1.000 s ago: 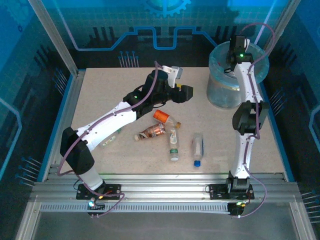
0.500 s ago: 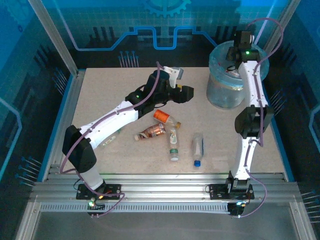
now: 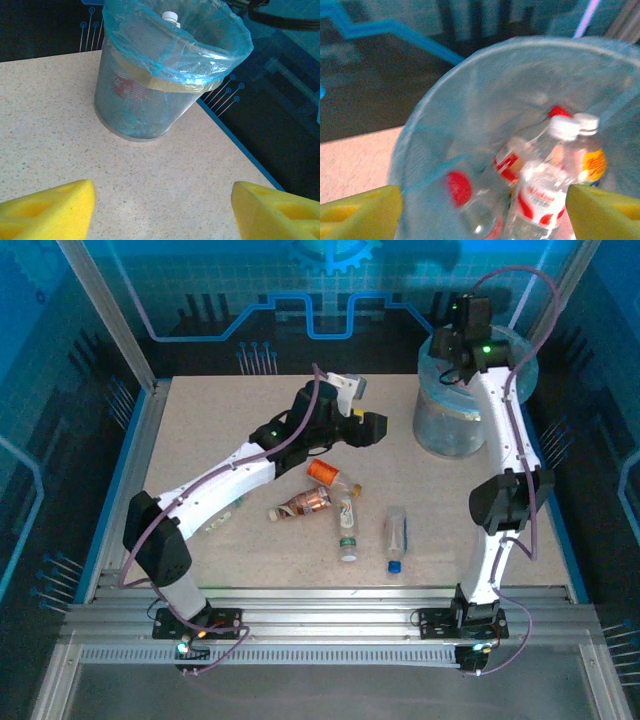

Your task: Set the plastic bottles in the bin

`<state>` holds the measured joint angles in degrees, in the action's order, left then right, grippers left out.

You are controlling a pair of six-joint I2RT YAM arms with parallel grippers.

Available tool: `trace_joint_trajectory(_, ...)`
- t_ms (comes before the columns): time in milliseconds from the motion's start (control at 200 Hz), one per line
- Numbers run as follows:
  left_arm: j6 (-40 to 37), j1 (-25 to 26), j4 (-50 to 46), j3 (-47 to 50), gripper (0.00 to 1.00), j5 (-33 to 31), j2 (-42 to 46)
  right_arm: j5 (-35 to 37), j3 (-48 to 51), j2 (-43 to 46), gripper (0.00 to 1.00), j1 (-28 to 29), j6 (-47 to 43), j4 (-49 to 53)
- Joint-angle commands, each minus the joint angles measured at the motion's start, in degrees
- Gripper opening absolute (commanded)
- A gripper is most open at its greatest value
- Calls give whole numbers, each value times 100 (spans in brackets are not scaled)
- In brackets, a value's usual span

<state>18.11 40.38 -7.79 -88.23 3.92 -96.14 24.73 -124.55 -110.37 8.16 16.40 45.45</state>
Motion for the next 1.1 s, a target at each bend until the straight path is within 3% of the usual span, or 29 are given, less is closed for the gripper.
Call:
trace_joint_trajectory(0,-402,-65,140,98,74,-111,220,-78,630,734,86,341,-238,-500)
trace_joint_trajectory(360,-720,-172,366,332,76,0,190,-30,3085,2701,85,1357,-461,-1701)
trace_joint_trajectory(640,-791,-250,834,374,77,583,86,-1862,5130,4210,85,2108,-832,-2762)
trace_joint_trajectory(830,-1196,-259,1063,394,76,719,48,-2242,5970,4893,86,2511,-852,-2356)
trace_joint_trajectory(1096,-1341,-262,1592,838,76,1201,165,-1958,6697,5938,86,2655,-668,-1574)
